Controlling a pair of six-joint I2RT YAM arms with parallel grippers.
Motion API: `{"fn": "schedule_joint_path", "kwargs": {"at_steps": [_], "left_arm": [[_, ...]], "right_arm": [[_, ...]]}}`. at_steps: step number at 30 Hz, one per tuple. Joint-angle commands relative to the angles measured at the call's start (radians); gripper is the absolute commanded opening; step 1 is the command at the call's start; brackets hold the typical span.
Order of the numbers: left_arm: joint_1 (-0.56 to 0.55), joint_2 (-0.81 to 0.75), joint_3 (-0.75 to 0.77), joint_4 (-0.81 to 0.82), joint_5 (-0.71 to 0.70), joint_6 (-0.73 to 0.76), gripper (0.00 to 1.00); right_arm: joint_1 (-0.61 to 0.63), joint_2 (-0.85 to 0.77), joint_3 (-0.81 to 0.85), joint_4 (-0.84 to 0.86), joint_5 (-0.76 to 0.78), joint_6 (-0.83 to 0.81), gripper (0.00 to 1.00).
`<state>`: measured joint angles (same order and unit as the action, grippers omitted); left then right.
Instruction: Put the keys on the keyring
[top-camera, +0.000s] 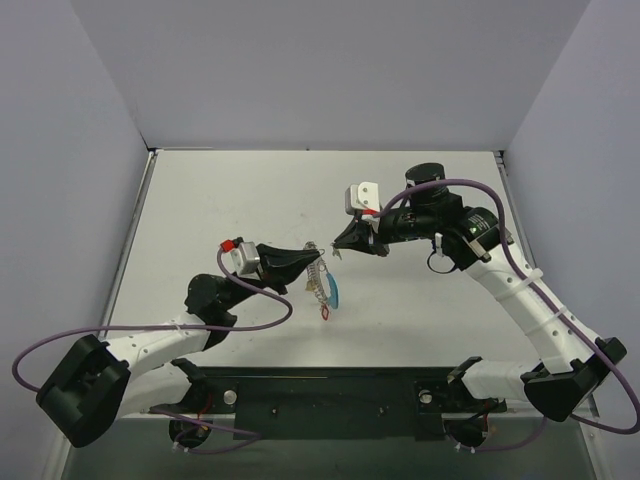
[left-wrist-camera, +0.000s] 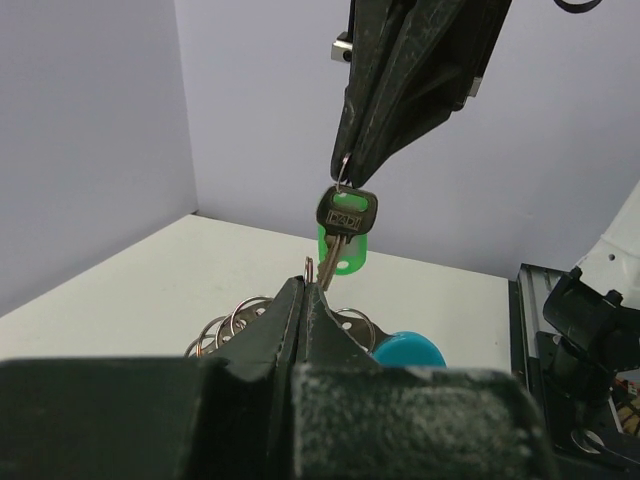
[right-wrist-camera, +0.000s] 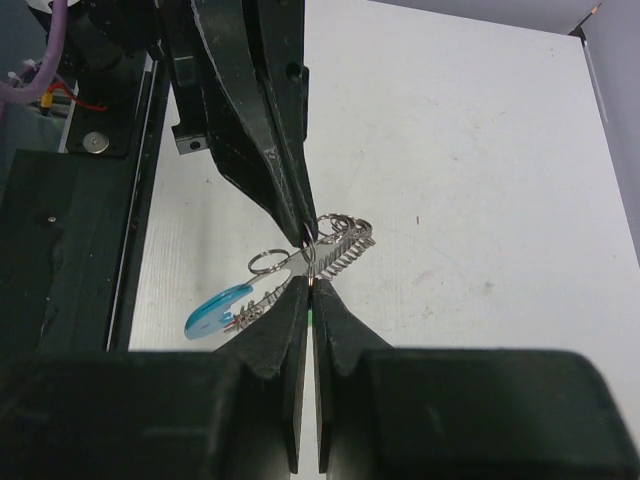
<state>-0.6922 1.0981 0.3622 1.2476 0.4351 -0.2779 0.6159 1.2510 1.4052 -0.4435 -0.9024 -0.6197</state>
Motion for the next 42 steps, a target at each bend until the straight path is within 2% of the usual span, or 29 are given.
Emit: {"fn": "schedule_joint_path", "kwargs": {"at_steps": [1,7,14,26,42], "left_arm": [[-0.004,0.012,0.007,0.203,0.03,-0.046,0.0],[-0.001,0.009,0.007,0.227,0.048,-0.07,0.0],[-0.001,-0.02,0.007,0.216,0.053,-0.087,0.0],[0.0,0.011,0.026,0.271,0.045,-0.147,0.0],[0.0,0.013,0.04,0.291,0.053,-0.162,0.0]], "right_arm": [[0.001,-0.013,-0.017,0.058,-0.087,0.003,0.0],[-0.021,0.004,-0.018,0.049,-0.116,-0.015,0.0],[-0.031,0.025,-0.003,-0.058,-0.135,-0.123,0.0],[-0.025,0.041,0.015,-0.06,-0.19,-0.092,0.0],[-0.015,0.074,0.028,-0.061,-0.164,-0.097,0.0]]}}
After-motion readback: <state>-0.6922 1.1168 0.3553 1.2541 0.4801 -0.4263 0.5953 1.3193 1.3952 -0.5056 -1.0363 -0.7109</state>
